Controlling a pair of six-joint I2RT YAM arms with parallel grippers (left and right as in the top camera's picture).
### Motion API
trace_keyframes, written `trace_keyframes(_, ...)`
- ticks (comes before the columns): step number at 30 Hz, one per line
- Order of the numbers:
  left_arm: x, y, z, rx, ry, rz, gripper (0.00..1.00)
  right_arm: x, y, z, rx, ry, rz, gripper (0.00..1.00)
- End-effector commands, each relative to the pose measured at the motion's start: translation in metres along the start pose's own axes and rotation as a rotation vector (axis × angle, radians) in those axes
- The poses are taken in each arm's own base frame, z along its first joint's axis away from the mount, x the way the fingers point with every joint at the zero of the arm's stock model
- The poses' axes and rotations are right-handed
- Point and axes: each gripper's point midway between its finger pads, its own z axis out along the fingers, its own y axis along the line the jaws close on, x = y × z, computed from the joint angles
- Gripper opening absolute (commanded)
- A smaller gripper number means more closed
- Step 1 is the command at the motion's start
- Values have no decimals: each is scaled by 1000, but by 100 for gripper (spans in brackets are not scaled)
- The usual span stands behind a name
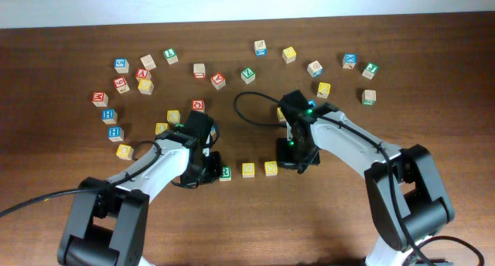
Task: Spell out RSS
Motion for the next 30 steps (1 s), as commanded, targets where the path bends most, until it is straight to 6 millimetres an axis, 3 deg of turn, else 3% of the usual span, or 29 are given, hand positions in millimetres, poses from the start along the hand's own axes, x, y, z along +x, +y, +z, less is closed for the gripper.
trace_keyframes(1,-1,-4,4,19,2,-5,0,8,7,8,6,22,-11,4)
trace_keyframes(6,-3,-20,5,75,-9,25,0,10,18,13,3,12,-18,4)
trace_keyframes(13,-4,-23,5,81,-19,34,0,11,22,15,-2,10,-32,4)
trace_keyframes(18,-6,-41,6,108,-49,83,0,11,34,17,-19,-2,-76,4)
trace_keyframes(30,0,-49,6,147,-23,88,0,13,45,19,-42,-9,-104,4)
